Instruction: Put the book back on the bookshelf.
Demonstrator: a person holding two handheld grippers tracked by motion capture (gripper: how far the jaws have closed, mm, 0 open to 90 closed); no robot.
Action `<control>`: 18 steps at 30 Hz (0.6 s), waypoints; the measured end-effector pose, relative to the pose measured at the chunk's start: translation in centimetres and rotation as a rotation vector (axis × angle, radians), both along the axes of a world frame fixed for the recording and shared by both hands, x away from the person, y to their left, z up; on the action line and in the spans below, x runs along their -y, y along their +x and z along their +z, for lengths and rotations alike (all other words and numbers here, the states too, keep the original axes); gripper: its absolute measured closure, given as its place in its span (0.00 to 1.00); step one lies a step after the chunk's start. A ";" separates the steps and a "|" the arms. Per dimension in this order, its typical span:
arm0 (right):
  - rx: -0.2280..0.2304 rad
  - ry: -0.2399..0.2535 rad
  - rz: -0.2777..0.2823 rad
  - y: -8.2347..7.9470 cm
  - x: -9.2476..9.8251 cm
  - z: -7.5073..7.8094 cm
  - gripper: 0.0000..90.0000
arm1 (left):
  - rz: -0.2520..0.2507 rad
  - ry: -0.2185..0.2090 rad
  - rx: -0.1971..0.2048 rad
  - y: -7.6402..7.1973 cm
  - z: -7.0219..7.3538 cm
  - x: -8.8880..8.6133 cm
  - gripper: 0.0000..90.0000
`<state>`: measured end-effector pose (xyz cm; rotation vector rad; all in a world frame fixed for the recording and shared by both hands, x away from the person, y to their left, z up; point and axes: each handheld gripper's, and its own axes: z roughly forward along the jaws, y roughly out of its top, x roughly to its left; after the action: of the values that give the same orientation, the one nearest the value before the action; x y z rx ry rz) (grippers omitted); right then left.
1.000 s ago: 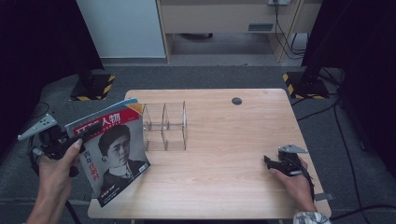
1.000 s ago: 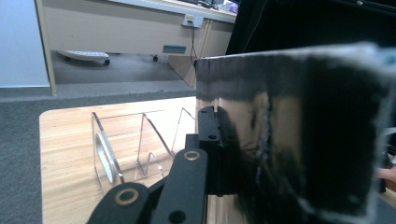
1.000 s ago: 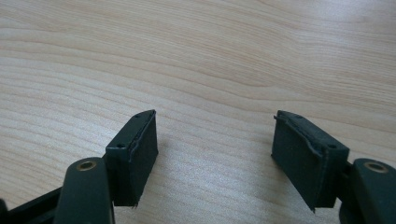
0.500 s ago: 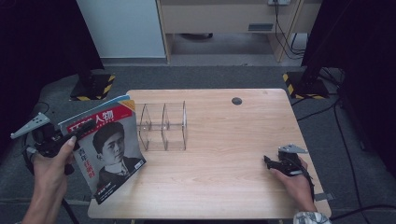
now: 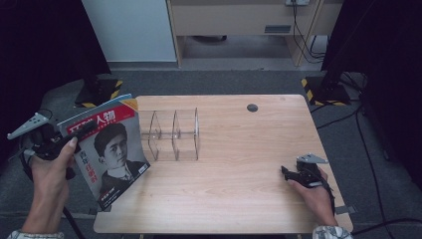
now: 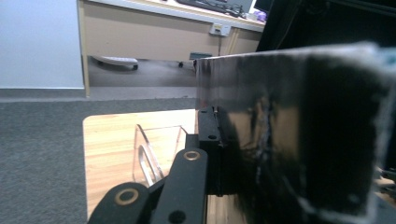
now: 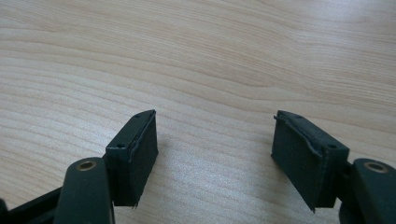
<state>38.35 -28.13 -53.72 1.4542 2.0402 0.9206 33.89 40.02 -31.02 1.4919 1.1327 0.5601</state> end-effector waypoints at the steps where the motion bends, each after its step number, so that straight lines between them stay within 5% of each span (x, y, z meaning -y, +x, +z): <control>1: 0.000 0.000 0.000 0.0 0.0 0.0 0.35 | 0.000 0.000 0.000 0.0 0.0 0.0 0.96; 18: 0.000 0.001 0.000 0.0 0.0 0.0 0.35 | 0.061 0.001 0.036 4.4 -0.6 0.2 0.96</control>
<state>38.34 -28.12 -53.72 1.4546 2.0402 0.9212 38.26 39.84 -31.63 1.4462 1.1535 0.6271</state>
